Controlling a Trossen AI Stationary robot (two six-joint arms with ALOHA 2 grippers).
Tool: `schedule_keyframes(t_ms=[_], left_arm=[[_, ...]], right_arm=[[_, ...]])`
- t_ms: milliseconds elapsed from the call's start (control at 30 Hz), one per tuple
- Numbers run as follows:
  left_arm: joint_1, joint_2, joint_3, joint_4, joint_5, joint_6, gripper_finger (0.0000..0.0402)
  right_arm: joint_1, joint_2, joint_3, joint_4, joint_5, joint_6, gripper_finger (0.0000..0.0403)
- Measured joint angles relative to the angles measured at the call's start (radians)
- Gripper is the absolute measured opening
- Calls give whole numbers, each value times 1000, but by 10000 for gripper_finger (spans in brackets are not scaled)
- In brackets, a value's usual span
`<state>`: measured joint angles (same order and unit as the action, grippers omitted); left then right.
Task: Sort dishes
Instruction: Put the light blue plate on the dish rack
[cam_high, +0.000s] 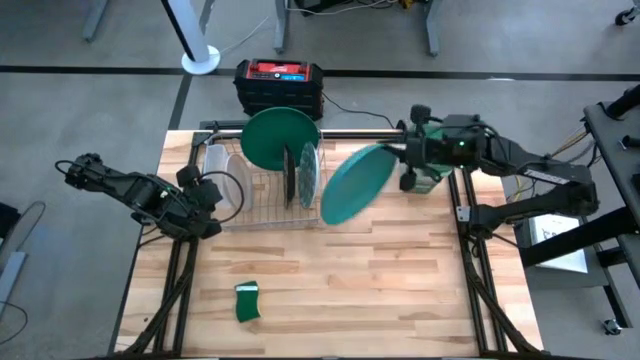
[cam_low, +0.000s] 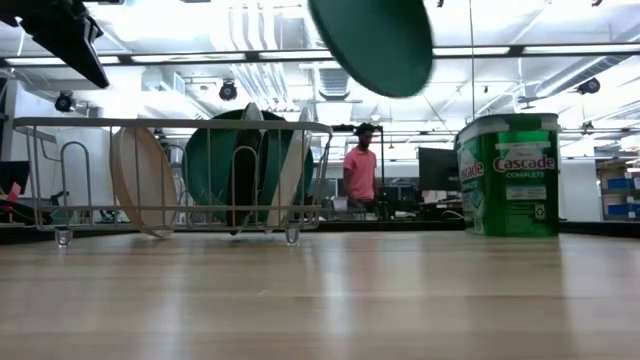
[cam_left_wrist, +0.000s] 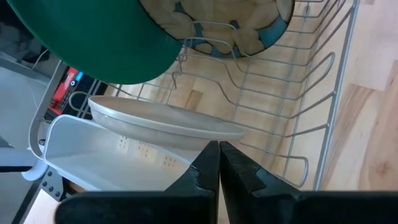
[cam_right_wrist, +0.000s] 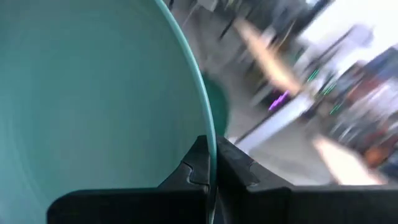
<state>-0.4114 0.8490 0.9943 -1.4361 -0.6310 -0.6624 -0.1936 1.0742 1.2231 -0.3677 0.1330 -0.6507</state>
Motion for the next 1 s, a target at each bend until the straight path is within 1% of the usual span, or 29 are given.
schedule_keyframes(t_ms=[100, 300, 367, 467, 533, 600, 700, 833, 1000], left_arm=[[0, 0, 0, 0, -12, 0, 0], [0, 0, 0, 0, -15, 0, 0], [0, 0, 0, 0, -15, 0, 0], [0, 0, 0, -6, -15, 2, 0], [0, 0, 0, -15, -15, 9, 0], [0, -1, 0, -27, -15, 23, 0], [0, -5, 8, -26, -22, 44, 0], [0, -12, 19, -42, -68, 56, 0], [0, -32, 22, -90, -114, 50, 0]], right_arm=[[0, 44, -1, 162, -7, -64, 0], [0, 178, -3, 438, -12, -219, 0], [-1, 215, -3, 535, -54, -271, 0], [-9, 268, 10, 646, -179, -346, 0], [-14, 306, 35, 663, -257, -382, 0], [-16, 346, 71, 662, -295, -402, 0], [-16, 410, 133, 663, -301, -448, 0], [-18, 497, 203, 667, -346, -572, 0], [-23, 592, 271, 661, -358, -632, 0]])
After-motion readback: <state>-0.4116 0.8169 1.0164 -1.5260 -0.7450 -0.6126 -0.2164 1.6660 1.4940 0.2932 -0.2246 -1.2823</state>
